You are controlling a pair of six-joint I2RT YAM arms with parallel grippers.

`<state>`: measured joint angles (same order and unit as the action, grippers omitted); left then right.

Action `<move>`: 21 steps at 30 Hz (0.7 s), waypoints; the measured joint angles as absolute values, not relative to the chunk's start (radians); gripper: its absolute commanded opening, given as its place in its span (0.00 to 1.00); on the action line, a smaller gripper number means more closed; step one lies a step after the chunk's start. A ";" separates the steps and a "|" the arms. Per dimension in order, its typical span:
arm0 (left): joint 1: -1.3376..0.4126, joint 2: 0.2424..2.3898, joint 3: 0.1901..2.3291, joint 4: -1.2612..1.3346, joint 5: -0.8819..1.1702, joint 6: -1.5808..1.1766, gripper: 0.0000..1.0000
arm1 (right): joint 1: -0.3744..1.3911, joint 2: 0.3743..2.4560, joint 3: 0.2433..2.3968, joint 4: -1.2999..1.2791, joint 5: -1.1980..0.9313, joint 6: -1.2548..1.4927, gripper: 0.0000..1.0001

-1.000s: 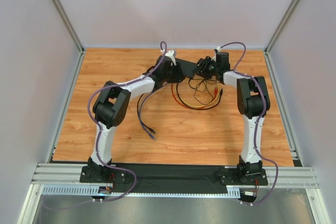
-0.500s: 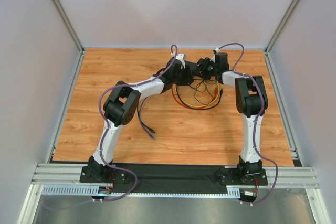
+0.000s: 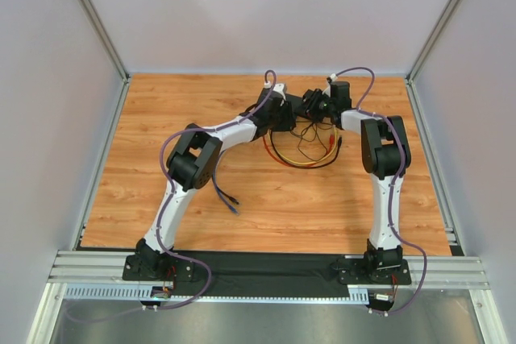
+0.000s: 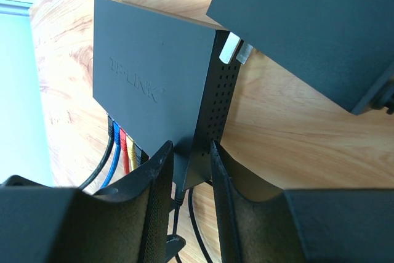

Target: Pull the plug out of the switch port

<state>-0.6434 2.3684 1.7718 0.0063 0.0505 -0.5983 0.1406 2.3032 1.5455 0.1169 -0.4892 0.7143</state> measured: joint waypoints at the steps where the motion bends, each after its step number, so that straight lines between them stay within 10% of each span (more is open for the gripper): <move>1: -0.644 2.373 1.785 0.001 0.051 -0.599 0.45 | 0.141 2.304 1.546 0.118 -0.490 0.715 0.31; 21: -0.640 2.460 1.940 -0.125 0.055 -0.639 0.25 | 0.142 2.304 1.546 0.121 -0.497 0.718 0.30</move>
<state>-0.6399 2.4596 1.9396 -0.1253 0.0551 -0.6392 0.1417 2.3043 1.5459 0.1207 -0.4969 0.7181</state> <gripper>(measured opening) 0.302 0.309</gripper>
